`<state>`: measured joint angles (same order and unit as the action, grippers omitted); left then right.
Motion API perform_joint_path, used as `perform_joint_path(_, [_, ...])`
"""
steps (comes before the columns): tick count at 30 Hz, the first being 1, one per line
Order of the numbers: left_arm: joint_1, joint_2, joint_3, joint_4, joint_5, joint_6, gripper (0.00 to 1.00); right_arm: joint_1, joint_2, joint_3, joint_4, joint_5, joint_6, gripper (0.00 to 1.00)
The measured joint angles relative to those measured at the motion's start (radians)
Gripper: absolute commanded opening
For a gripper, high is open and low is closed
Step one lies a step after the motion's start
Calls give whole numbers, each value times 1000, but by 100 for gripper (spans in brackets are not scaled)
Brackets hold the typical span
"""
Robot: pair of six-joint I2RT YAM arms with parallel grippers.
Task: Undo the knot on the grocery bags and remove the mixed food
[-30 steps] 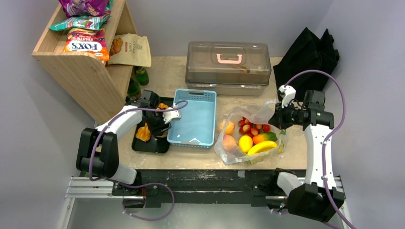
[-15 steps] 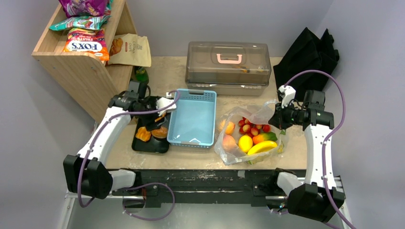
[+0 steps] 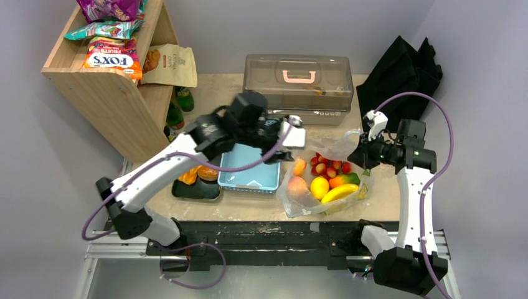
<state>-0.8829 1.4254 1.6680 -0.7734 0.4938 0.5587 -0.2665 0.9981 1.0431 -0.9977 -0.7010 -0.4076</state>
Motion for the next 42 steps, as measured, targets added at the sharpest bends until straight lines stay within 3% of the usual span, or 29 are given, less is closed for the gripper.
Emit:
perform_joint_path(5, [-164,189,3,89,-51,10,58,0,-18,0,8,-8,42,0])
perform_joint_path(8, [-222,301,6,100,-97,48,63,0,-25,0,20,-16,71,0])
perform_joint_path(11, [-253,405,22,93,-158,99,62,0,-23,0,29,-24,103,0])
perform_joint_path(24, [-241,668,158,68,-407,272,64,0,-23,2,48,-35,169,0])
perform_joint_path(31, [-208,788,276,-18,-447,306,72,0,-24,2,48,-35,171,0])
perform_joint_path(42, [-173,874,300,-128,-507,355,76,0,-24,4,48,-26,173,0])
